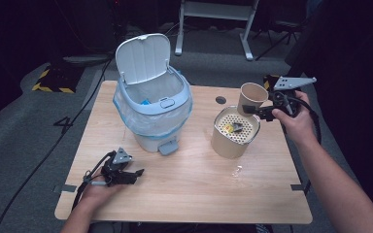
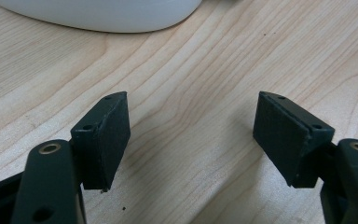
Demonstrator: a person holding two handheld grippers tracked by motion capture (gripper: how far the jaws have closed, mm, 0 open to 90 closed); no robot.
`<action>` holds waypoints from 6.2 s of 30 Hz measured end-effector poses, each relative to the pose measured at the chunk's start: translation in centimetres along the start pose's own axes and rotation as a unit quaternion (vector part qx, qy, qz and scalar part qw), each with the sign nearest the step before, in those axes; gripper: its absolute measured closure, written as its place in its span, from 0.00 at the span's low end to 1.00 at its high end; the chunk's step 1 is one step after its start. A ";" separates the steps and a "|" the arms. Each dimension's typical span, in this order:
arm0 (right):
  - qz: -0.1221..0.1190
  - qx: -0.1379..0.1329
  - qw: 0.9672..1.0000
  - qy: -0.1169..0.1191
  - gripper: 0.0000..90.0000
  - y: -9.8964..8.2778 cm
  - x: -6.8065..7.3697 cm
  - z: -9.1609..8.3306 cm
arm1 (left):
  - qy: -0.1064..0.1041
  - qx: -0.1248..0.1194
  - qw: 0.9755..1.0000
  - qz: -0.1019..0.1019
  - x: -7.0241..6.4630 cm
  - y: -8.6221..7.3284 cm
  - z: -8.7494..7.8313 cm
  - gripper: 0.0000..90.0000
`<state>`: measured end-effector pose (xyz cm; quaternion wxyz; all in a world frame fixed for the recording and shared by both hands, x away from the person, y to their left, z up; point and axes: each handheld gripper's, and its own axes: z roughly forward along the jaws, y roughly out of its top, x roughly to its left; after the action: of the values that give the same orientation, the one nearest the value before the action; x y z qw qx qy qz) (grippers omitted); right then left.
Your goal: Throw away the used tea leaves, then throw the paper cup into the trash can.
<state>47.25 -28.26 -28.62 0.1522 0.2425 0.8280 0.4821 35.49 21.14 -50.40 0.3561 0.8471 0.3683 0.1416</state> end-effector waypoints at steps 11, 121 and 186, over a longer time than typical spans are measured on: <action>-0.025 -0.021 0.999 0.022 0.36 2.8 0.5 1.7 | 0.000 0.002 1.000 -0.001 0.0 0.0 -0.1 0.31; -0.064 -0.006 0.996 0.062 0.22 14.0 5.4 12.2 | 0.016 0.001 1.000 -0.015 0.3 -0.2 -0.2 0.33; 0.050 0.053 0.997 -0.026 0.30 -13.1 2.2 -4.9 | 0.029 0.004 0.999 -0.029 0.4 -0.1 -0.2 0.33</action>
<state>39.65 -36.09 -37.68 0.1365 0.3041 0.8349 0.4380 35.65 21.57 -50.31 0.3463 0.8327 0.4036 0.1542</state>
